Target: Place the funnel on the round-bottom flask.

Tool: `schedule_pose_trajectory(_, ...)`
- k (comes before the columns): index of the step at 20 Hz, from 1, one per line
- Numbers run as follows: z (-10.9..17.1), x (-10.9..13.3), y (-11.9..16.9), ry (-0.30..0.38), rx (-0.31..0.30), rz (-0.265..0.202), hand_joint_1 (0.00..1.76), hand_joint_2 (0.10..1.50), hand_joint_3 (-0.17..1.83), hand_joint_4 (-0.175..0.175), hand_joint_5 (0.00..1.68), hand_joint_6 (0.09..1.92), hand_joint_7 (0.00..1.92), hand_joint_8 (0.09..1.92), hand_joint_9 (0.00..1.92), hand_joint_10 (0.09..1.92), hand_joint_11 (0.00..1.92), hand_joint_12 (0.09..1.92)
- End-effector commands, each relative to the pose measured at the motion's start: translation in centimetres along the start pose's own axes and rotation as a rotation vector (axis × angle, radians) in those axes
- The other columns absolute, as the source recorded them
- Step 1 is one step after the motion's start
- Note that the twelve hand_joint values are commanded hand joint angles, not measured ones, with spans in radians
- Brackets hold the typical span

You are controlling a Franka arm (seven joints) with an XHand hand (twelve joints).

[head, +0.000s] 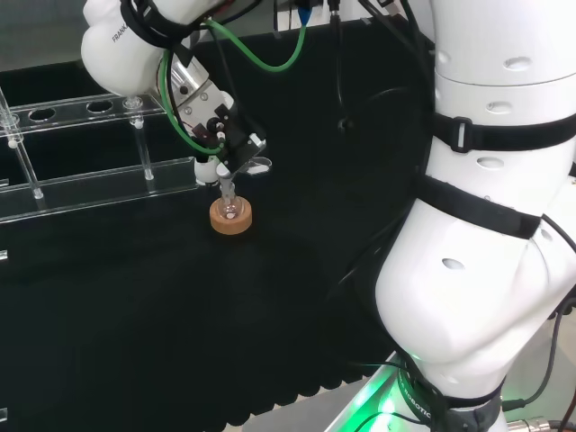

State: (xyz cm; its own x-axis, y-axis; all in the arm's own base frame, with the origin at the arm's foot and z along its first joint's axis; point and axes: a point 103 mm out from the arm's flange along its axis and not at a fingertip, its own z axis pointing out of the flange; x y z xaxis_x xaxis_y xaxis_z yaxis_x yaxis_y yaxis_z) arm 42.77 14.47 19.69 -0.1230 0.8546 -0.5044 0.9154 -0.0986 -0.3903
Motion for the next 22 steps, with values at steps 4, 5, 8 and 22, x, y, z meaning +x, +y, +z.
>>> schedule_pose_trajectory(4,0.3,-0.5,-0.6,0.038,0.026,-0.005,0.64,0.68,0.49,-0.050,0.35,0.47,0.23,0.78,0.47,0.69,0.31,1.39)
schedule_pose_trajectory(5,0.3,-0.6,-0.7,0.044,0.033,-0.005,0.58,0.67,0.44,-0.048,0.29,0.35,0.13,0.73,0.33,0.72,0.25,1.42)
schedule_pose_trajectory(8,0.2,-1.0,-1.2,0.066,0.021,-0.014,0.44,0.65,0.28,-0.042,0.15,0.09,0.01,0.25,0.06,0.75,0.09,1.51)
schedule_pose_trajectory(22,-3.0,-6.6,-3.4,0.276,-0.075,-0.021,0.47,0.78,0.13,-0.043,0.17,0.09,0.01,0.50,0.14,0.79,0.12,1.48)
